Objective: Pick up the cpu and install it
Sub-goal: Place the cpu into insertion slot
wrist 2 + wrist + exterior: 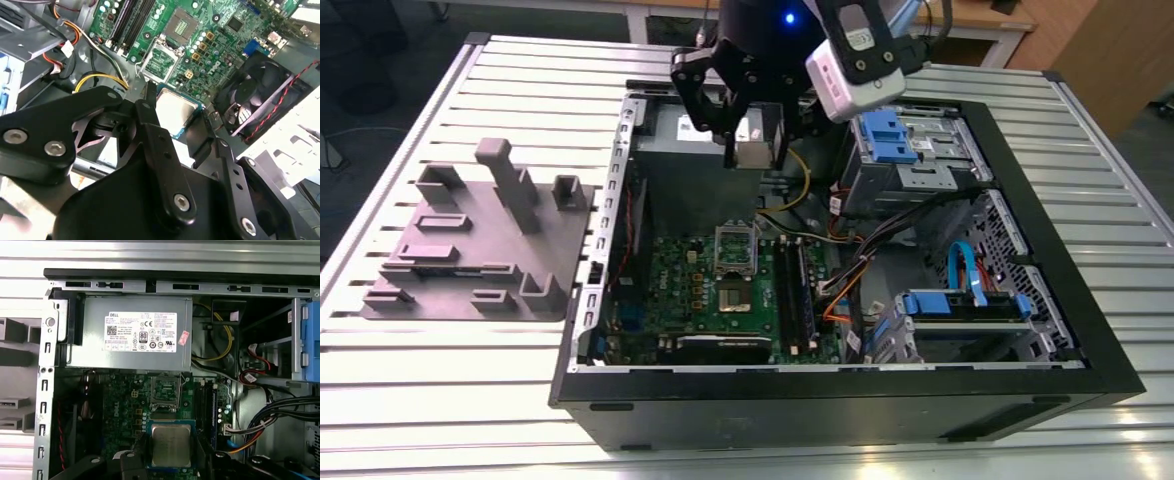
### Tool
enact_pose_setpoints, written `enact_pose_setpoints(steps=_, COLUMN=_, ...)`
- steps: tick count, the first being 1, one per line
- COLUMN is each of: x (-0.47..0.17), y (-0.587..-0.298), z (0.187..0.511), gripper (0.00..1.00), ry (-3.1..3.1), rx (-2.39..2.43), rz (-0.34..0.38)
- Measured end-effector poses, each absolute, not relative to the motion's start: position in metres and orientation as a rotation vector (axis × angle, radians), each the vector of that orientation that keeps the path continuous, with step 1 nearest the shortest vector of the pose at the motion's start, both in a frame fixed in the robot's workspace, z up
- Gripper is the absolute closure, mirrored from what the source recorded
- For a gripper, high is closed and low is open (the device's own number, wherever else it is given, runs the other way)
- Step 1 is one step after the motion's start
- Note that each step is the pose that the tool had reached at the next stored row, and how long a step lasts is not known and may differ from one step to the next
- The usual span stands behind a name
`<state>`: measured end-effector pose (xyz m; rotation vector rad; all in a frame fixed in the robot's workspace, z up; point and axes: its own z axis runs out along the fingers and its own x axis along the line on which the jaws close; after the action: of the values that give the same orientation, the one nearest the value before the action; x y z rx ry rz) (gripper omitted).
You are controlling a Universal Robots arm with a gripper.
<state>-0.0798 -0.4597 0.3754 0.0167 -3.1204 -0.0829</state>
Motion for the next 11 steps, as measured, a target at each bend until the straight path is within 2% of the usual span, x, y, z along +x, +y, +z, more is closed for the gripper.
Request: enact_pose_setpoints(steps=11, x=-0.078, y=-0.470, z=0.355, gripper=0.53, ry=-3.120, rx=0.017, rz=-0.083)
